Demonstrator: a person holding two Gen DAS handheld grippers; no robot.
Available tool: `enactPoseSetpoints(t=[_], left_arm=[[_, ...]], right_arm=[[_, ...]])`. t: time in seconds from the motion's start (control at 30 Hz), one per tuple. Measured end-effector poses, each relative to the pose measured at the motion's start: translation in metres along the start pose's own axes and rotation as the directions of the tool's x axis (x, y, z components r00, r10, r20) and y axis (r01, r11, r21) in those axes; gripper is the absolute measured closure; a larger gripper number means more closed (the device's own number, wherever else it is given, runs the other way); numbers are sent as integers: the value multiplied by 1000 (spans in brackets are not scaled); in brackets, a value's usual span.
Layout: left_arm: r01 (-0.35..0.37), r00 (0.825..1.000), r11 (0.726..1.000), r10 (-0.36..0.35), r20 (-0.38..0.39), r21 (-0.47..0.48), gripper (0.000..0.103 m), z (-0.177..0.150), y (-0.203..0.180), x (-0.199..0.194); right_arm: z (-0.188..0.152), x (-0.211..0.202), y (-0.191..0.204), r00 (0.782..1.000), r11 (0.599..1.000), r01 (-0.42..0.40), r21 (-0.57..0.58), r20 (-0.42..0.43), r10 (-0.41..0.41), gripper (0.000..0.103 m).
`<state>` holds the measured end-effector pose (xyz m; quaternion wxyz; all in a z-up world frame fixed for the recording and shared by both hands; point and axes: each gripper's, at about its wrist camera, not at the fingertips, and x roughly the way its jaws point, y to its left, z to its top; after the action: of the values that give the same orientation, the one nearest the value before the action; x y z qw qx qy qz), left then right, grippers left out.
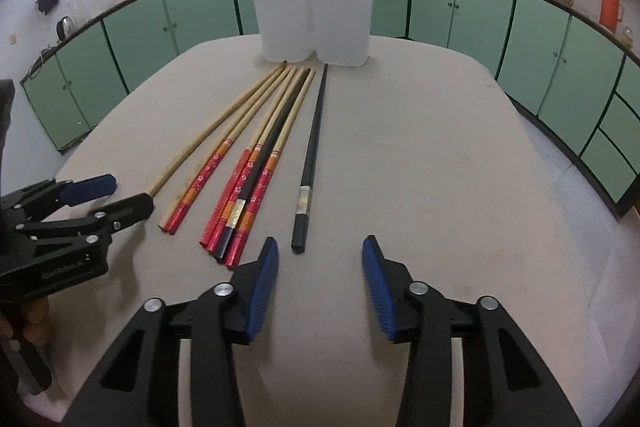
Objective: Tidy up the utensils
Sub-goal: 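Move both tools back over the row of chopsticks, then grasp the black chopstick with the right tool while the left tool grasps a plain wooden chopstick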
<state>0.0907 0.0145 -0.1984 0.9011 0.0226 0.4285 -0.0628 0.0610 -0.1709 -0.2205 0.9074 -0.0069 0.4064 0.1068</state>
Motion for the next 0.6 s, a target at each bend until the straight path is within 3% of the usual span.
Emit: enactPoseSetpoints(t=[0.2,0.4,0.6], left_arm=[[14,1000,1000,-14,8,1,49,1,-4,1],[46,999,999,-46,18,13,66,2,-11,3],[54,998,998,-55,24,26,92,3,-16,2]], right_arm=[[-1,1,2,1000,1000,-4,10,12,4,74],[0,2,-1,1000,1000,-10,26,19,10,80],[1,3,-4,1000,999,-12,41,19,11,85]])
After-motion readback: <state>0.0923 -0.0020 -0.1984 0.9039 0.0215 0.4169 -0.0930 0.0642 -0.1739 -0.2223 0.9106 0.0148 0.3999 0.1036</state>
